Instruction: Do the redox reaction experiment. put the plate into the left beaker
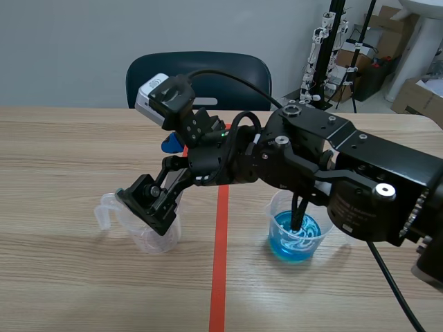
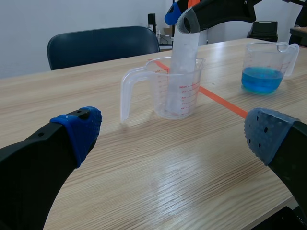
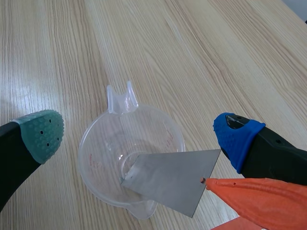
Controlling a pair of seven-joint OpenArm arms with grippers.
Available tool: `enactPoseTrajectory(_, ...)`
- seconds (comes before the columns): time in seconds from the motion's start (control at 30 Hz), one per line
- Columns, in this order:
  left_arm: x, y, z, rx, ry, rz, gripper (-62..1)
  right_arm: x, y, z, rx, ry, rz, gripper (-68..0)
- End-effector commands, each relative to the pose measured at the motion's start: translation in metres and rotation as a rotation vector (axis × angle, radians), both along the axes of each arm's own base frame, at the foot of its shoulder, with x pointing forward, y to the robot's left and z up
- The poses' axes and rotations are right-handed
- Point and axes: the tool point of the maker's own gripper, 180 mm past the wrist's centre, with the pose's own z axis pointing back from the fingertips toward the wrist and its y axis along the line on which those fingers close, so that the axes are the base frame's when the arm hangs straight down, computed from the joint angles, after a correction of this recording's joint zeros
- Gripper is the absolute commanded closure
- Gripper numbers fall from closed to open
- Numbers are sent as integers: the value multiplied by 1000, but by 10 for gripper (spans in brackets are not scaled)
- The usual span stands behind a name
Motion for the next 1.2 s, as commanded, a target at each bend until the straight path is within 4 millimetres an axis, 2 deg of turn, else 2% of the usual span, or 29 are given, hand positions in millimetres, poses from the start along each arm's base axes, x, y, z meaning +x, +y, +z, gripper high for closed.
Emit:
enactPoseTrajectory(0.0, 2, 2, 12, -27, -54, 2, -623, 6, 7, 19, 48, -34, 7, -679)
enactPoseTrajectory(1.17, 2, 2, 12, -27, -54, 2, -623, 9, 8, 25, 62, -51, 7, -679)
